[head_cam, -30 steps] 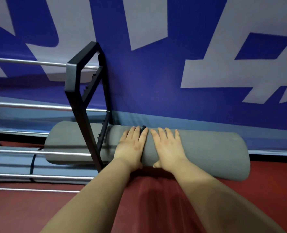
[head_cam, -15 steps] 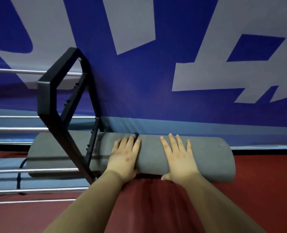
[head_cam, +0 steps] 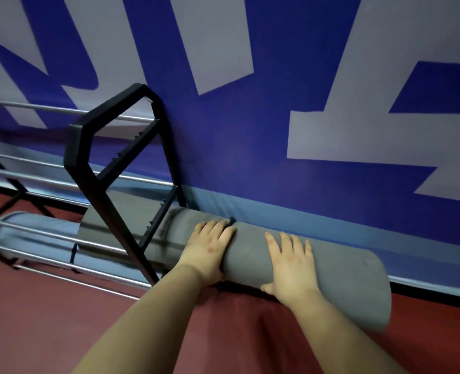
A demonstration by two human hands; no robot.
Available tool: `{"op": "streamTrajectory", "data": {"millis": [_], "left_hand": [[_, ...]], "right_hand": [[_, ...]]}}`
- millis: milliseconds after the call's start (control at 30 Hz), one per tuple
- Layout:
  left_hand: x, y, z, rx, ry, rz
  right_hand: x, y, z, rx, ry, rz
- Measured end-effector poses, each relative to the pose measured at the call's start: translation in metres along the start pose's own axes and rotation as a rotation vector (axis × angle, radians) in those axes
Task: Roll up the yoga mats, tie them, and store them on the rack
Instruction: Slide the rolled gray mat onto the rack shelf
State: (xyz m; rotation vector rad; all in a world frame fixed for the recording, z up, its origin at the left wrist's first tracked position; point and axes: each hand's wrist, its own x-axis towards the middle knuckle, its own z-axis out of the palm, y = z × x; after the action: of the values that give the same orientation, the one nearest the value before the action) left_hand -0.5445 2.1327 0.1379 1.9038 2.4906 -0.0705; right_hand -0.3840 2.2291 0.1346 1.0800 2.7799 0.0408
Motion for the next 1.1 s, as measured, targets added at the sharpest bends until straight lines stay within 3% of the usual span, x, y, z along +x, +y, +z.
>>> {"op": "streamTrajectory", "data": {"millis": [500,700,967,1100], "left_hand": [[-0.012,-0.007,0.005,0.029,-0.021,0.033],[-0.025,0.001,-0.014,0.210,0.013,0.247],[-0.025,0.000,-0.010,0.191,0.042,0.239],[-0.028,-0.020,-0.003,0.203,-0.007,0.142]], "right_hand": [[-0.009,-0.013,0.002,-0.023,0.032,0.084],[-0.020,-0.031,-0.020,-0.074,0.076,0.096],[-0.021,-0.049,-0.015,-0.045,0.071,0.135],[-0.005,-0.074,-0.014,-0.024,0.092,0.099]]}}
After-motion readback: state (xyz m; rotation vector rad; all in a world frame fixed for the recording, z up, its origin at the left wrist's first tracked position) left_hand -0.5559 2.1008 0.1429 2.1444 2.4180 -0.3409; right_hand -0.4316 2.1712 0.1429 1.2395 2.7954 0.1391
